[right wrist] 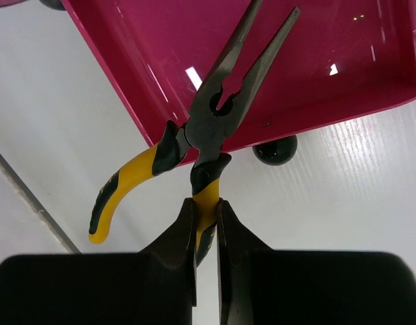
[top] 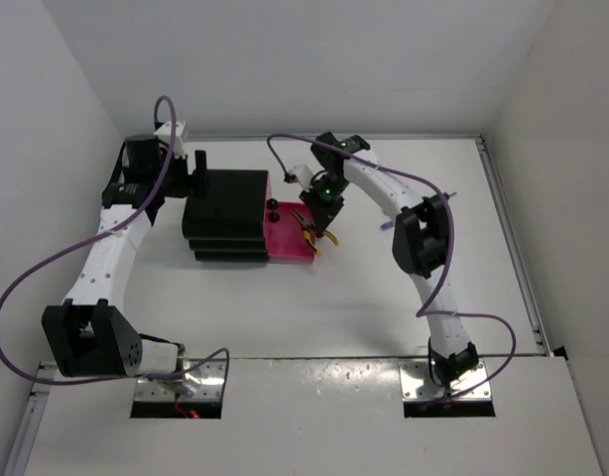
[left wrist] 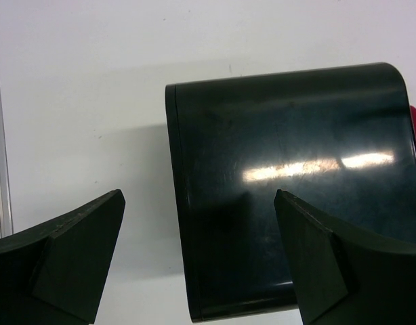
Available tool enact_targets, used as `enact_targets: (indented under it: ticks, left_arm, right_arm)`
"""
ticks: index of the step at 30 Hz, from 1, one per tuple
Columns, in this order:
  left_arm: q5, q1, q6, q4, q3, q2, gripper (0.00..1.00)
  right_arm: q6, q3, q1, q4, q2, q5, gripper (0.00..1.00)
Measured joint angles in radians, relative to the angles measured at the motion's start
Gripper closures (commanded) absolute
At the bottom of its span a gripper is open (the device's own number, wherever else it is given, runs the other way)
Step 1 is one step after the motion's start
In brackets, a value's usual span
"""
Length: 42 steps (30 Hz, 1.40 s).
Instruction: Sort the tools into containers
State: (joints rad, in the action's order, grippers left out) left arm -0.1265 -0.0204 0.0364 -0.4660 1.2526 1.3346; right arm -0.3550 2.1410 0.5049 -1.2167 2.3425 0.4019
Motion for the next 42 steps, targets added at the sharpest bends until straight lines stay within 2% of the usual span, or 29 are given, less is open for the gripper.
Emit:
enact_targets:
  ticks: [17, 36, 42]
  left_arm:
    - [0.003, 0.0, -0.002, -0.007, -0.028, 0.0, 0.01]
    - [0.003, 0.0, -0.002, -0.008, -0.034, 0.0, 0.01]
    - [0.003, 0.0, -0.002, -0.006, -0.045, 0.0, 0.01]
  right_arm:
    - [0.081, 0.124, 0.066, 0.039, 0.147, -0.006, 1.0]
    - [0.16, 0.141, 0.069, 0.149, 0.163, -0.013, 1.0]
    - [0.2, 0.122, 0.071, 0.247, 0.164, -0.045, 1.0]
